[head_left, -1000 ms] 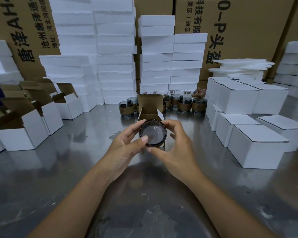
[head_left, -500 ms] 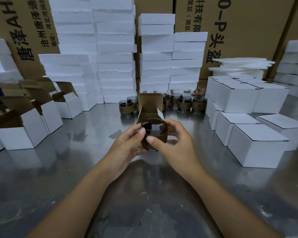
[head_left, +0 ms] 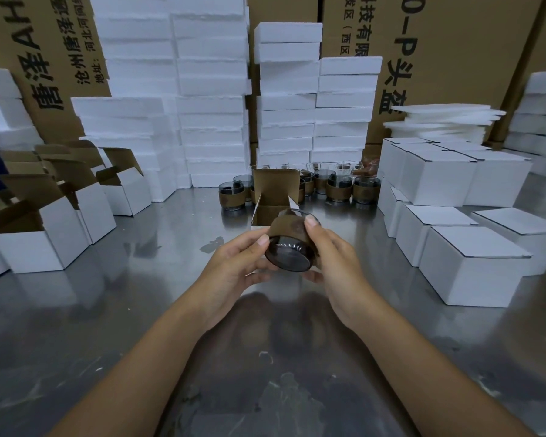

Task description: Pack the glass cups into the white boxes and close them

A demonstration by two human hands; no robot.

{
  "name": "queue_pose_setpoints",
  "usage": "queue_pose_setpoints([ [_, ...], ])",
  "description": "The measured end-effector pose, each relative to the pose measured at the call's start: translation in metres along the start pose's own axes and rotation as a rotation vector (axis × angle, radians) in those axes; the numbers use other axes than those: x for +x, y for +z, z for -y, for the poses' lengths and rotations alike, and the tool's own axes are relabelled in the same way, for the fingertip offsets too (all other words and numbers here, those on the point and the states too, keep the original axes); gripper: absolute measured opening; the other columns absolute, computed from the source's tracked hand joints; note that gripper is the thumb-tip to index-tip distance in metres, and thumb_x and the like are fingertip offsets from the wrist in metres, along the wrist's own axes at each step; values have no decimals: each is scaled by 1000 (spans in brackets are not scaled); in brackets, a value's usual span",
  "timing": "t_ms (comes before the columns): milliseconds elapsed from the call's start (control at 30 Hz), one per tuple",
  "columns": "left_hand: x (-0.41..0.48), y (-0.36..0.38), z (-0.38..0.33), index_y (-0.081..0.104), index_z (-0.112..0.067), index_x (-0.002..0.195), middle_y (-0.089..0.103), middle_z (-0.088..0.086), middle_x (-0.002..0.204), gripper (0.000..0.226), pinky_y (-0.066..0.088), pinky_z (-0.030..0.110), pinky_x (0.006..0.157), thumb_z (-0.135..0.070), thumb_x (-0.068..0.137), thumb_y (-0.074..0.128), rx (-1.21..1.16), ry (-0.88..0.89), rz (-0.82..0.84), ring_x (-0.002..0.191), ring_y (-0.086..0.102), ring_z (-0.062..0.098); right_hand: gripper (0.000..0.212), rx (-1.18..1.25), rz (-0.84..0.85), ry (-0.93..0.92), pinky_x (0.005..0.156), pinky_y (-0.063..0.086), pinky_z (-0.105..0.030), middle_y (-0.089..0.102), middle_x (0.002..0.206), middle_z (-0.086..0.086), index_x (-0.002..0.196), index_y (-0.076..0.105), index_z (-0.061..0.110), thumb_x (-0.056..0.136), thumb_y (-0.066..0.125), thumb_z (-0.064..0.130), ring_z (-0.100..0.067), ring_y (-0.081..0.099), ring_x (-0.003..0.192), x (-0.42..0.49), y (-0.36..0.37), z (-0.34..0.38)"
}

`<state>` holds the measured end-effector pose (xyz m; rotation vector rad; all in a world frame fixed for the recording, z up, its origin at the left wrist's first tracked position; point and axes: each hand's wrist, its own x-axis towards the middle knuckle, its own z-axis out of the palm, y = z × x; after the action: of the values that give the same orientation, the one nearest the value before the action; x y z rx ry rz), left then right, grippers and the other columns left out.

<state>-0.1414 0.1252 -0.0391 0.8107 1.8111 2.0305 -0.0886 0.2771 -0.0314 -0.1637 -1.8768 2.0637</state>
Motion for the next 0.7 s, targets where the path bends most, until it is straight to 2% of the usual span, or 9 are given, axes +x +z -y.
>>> queue_pose_setpoints([
  [67,1,1,0,64,-22,115,70,4,106,59,50,29,77,-55,67,66,-9,-10,-24,92,64,19,42,-12,30,34,68,53,-25,74,92,-1,98,71,20,86,51,55,-12,69,85,0,0,0],
  [200,1,1,2,62,-21,116,69,6,107,57,52,33,80,-54,69,65,-24,-10,-35,95,62,25,38,-32,59,89,67,49,-27,74,86,7,78,75,35,88,46,59,-12,68,87,1,2,0],
  [300,1,3,1,61,-22,117,70,5,104,64,53,30,76,-58,65,66,-15,-22,-28,92,61,25,40,-27,60,113,61,48,-24,74,85,8,73,74,38,88,45,60,-9,68,82,1,3,0],
  [467,1,2,1,62,-24,115,70,2,103,57,53,25,72,-55,68,68,-14,-31,-32,93,62,24,41,-27,41,123,66,48,-27,74,90,5,88,72,29,89,44,59,-14,67,91,2,3,0],
  [567,1,2,2,61,-26,116,71,0,104,54,53,23,72,-51,69,65,-20,-26,-23,93,65,19,38,-17,31,116,67,48,-28,74,89,4,88,71,30,89,45,57,-14,67,90,2,2,0],
  [700,0,2,2,61,-31,118,68,6,109,52,53,23,74,-43,69,70,-30,-14,-26,97,66,14,39,24,-12,107,86,54,-40,71,103,-4,108,64,22,88,51,53,-20,67,99,1,2,0],
])
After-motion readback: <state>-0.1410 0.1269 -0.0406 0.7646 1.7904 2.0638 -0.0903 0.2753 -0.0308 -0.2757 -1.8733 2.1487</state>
